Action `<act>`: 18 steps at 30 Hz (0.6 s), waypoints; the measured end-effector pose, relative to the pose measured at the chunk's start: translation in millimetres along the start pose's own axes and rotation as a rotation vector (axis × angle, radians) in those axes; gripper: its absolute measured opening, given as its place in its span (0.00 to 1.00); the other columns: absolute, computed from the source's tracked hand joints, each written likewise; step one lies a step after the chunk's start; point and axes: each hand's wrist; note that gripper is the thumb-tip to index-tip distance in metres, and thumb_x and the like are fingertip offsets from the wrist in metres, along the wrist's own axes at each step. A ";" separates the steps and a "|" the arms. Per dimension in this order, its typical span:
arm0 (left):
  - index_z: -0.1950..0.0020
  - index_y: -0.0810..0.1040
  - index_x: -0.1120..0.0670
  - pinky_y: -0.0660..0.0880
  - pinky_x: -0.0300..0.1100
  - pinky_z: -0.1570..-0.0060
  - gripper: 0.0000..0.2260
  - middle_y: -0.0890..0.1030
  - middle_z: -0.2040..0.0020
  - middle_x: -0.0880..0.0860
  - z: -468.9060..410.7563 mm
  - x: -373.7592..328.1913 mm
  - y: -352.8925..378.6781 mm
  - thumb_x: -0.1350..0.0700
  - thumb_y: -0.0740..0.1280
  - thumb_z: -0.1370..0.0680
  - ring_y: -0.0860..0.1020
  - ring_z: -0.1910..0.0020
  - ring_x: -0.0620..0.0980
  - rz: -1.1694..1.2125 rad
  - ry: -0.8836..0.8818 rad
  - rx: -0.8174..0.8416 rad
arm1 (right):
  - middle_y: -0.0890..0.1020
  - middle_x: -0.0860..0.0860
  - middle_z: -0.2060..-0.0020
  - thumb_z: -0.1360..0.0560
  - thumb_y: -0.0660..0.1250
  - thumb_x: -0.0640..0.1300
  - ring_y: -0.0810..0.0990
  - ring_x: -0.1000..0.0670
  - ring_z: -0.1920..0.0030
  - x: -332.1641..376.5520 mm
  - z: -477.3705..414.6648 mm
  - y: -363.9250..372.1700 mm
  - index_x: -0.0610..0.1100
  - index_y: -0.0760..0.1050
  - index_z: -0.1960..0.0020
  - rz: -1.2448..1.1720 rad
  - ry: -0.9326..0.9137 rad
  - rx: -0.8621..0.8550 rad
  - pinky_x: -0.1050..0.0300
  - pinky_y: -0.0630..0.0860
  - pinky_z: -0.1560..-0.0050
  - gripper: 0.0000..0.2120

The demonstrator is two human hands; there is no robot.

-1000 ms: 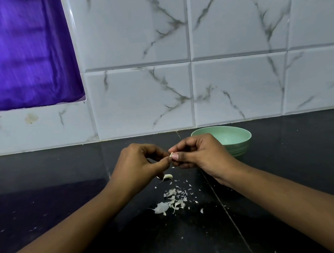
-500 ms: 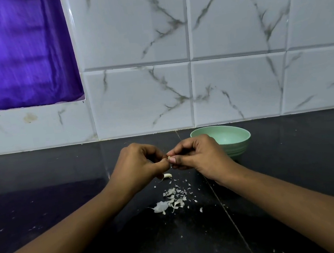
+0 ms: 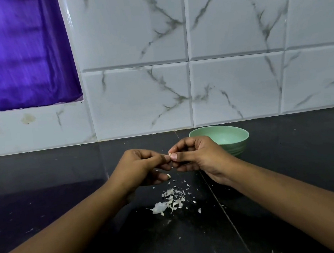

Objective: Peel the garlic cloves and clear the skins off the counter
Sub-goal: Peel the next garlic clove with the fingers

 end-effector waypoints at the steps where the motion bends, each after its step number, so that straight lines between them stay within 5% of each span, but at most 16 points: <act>1: 0.63 0.82 0.58 0.77 0.37 0.71 0.07 0.84 0.63 0.55 -0.1 0.2 0.3 0.60 0.69 0.25 0.79 0.74 0.46 0.020 -0.016 0.000 | 0.82 0.48 0.69 0.30 0.71 0.33 0.82 0.53 0.67 0.1 0.0 0.0 0.40 0.78 0.57 0.000 0.001 0.008 0.61 0.81 0.63 0.04; 18: 0.63 0.81 0.58 0.77 0.37 0.71 0.10 0.83 0.67 0.55 -1.1 2.1 2.0 0.65 0.64 0.23 0.80 0.74 0.47 0.061 0.014 -0.053 | 0.84 0.46 0.67 0.29 0.70 0.31 0.83 0.53 0.68 0.2 1.6 2.9 0.40 0.77 0.58 -0.011 -0.028 0.038 0.63 0.80 0.66 0.05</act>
Point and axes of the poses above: each hand's wrist, its own z-axis away from the middle knuckle, its own y-axis out of the palm, x = y × z
